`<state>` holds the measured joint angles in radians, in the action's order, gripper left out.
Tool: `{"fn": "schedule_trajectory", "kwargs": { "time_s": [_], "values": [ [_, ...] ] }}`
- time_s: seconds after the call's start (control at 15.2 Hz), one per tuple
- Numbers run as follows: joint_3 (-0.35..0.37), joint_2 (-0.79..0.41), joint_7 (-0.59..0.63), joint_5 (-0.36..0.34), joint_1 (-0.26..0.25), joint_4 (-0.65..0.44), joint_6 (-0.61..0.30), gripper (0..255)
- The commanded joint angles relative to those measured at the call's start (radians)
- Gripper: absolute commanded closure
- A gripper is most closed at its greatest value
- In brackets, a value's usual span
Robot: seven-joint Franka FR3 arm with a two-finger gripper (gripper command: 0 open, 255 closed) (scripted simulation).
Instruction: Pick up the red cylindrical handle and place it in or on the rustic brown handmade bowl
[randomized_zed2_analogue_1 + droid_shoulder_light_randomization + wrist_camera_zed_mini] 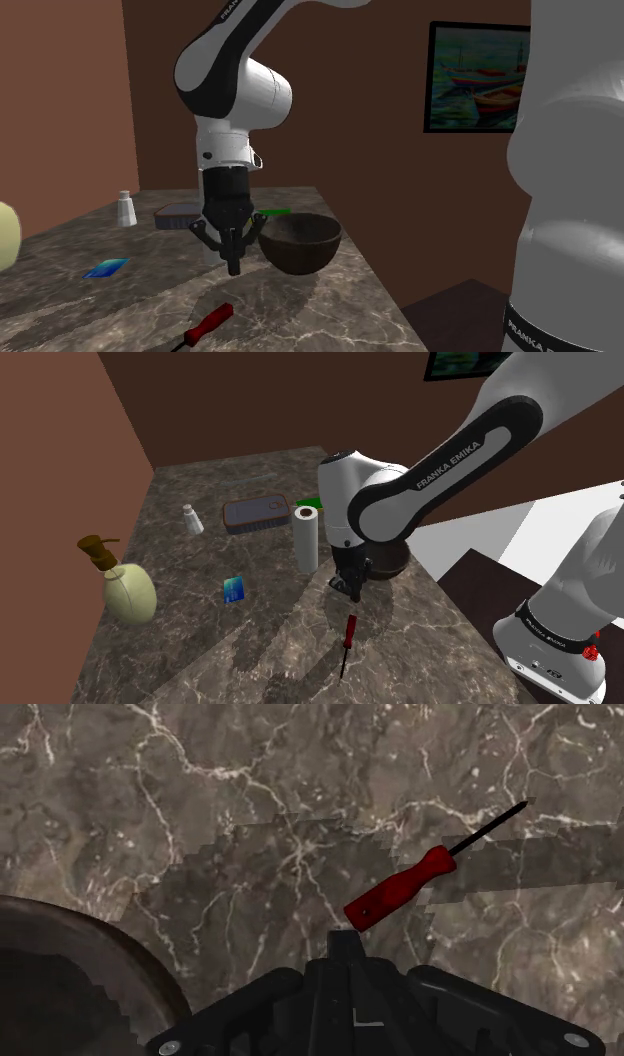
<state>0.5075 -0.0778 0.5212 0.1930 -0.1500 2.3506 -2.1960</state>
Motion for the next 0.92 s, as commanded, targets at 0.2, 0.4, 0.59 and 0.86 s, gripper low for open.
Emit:
{"fn": "schedule_trajectory", "kwargs": {
  "time_s": [0.2, 0.4, 0.59, 0.86],
  "values": [
    [0.029, 0.064, 0.273, 0.024, -0.042, 0.084, -0.098, 0],
    [0.090, 0.085, 0.776, -0.044, -0.103, 0.137, -0.220, 0],
    [0.129, 0.008, 1.380, -0.264, -0.162, 0.095, -0.267, 0],
    [0.105, -0.048, 1.421, -0.322, -0.179, 0.104, -0.320, 0]
  ]
}}
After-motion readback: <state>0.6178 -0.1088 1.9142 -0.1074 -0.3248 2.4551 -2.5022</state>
